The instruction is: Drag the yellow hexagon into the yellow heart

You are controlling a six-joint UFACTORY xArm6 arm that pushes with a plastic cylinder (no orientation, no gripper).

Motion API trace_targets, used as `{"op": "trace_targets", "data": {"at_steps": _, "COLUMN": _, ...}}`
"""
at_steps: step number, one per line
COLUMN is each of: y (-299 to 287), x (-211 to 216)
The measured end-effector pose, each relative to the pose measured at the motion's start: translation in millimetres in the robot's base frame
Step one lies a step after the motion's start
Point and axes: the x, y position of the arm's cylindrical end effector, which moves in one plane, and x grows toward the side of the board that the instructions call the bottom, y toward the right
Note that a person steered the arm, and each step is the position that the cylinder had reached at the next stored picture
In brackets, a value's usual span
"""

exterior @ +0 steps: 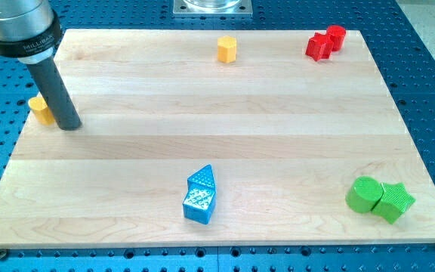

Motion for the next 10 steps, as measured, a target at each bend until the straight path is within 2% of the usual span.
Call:
{"op": "trace_targets", "data": {"at_steps": 1, "y": 105.0, "x": -15.1}}
{"op": "trace_targets", "data": {"at_steps": 2, "y": 199.6, "x": -97.6}}
{"op": "trace_targets", "data": {"at_steps": 3, "y": 275.2, "x": -147.0}}
{"op": "trace_targets", "data": {"at_steps": 4, "y": 281.5, "x": -168.7}}
{"op": "trace_targets", "data": {"at_steps": 5, "y": 230.4, "x": -175.3}}
{"op": "trace_targets", "data": {"at_steps": 6, "y": 145.0, "x": -172.5}}
{"op": "trace_targets", "data": {"at_steps": 7, "y": 192.6, "x": -197.0}}
{"op": "trace_targets", "data": {"at_steps": 8, "y": 127.0, "x": -210.0}}
{"op": "trace_targets", "data": {"at_steps": 9, "y": 69.1, "x": -181.5}}
{"op": "trace_targets", "data": {"at_steps": 10, "y": 64.1, "x": -189.1}}
